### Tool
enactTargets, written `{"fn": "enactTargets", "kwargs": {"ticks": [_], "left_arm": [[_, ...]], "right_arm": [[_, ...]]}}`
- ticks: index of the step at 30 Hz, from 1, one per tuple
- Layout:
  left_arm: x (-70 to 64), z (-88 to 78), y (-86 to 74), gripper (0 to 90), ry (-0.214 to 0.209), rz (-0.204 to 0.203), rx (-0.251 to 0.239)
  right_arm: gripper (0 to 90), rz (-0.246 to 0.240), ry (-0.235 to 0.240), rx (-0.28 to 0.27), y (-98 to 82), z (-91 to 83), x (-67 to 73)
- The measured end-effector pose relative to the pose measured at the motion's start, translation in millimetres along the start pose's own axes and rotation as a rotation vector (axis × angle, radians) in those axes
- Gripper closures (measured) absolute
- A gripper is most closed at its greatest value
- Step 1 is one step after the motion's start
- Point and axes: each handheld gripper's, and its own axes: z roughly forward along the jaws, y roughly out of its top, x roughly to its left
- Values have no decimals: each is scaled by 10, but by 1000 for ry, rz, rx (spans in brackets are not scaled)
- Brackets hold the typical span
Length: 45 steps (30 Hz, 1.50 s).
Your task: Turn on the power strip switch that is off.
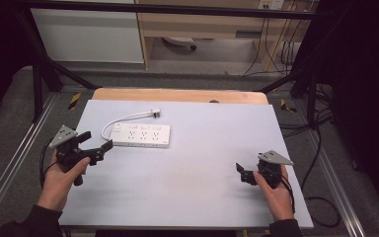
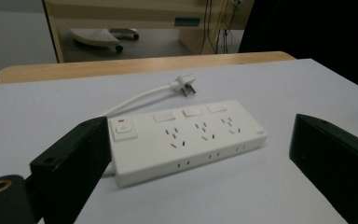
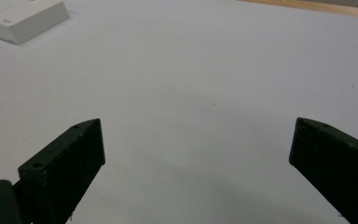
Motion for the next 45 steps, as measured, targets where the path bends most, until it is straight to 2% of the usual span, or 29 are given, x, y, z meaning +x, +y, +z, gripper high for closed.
{"fn": "enactTargets", "kwargs": {"ticks": [3, 11, 18, 23, 26, 34, 45], "left_arm": [[-21, 86, 65, 56, -3, 16, 1], [-44, 246, 162, 56, -13, 20, -9], [-106, 423, 333, 56, -24, 49, -10], [-105, 520, 382, 58, -16, 57, -10], [-95, 572, 405, 59, -24, 45, -11], [-92, 715, 491, 58, -18, 58, -1], [-80, 871, 542, 58, 0, 62, 13]], "right_arm": [[38, -3, -2, 0, -1, 4, -2], [37, 1, -3, 0, -2, 0, -9], [36, 5, -6, -4, -1, -5, -14], [36, 2, -11, -5, -1, -4, -18], [36, 8, -9, -4, 1, -9, -15], [34, 10, -13, -10, 1, -13, -28], [33, 7, -16, -10, 2, -15, -30]]}}
